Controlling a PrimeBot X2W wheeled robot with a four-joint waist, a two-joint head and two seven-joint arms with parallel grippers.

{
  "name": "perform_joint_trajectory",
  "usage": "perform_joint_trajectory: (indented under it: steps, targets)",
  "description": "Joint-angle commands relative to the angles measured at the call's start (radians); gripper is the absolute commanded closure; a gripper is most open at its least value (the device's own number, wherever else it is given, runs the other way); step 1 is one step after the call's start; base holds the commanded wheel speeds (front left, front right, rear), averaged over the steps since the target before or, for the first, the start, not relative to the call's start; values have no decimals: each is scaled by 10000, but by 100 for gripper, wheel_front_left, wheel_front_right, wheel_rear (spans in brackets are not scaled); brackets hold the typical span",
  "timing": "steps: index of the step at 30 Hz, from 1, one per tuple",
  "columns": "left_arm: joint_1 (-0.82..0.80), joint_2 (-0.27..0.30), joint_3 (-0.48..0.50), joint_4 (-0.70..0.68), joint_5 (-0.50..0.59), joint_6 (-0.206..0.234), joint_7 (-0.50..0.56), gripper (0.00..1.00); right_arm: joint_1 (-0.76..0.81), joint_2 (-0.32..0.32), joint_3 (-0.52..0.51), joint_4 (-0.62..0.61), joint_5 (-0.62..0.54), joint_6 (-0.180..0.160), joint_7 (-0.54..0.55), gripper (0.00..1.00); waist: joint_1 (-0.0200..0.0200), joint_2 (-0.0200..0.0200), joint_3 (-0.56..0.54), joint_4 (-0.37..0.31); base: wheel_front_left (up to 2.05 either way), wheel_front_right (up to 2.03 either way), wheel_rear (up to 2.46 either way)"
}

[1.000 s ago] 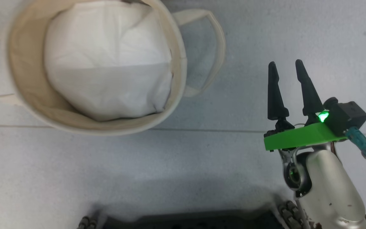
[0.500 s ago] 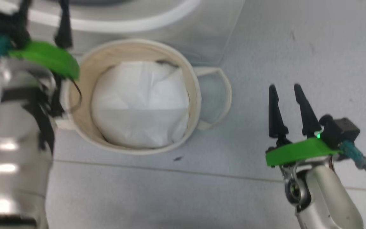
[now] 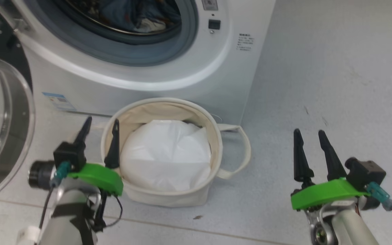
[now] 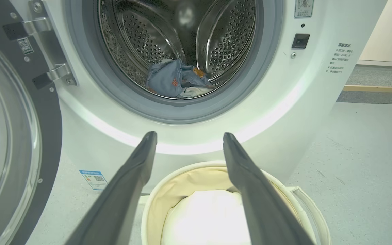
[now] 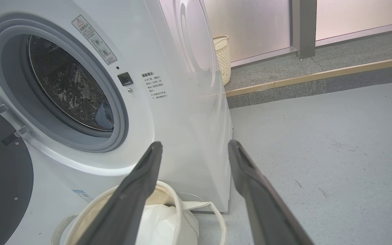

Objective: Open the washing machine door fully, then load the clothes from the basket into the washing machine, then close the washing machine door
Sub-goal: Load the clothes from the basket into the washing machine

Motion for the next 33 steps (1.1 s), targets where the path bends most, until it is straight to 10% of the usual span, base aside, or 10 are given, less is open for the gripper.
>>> perform_joint_trajectory:
  steps: [1, 33]
  targets:
    - [141, 120, 342, -509, -135, -15, -47, 0, 139, 72, 148, -313, 53, 58, -124, 0, 1, -1, -431, 299, 0, 0, 0]
    - [3739, -419, 62, -2977, -282, 128, -48, 0, 1679, 72, 98, 33, 190, 58, -124, 0, 1, -1, -2136, 389, 0, 0, 0]
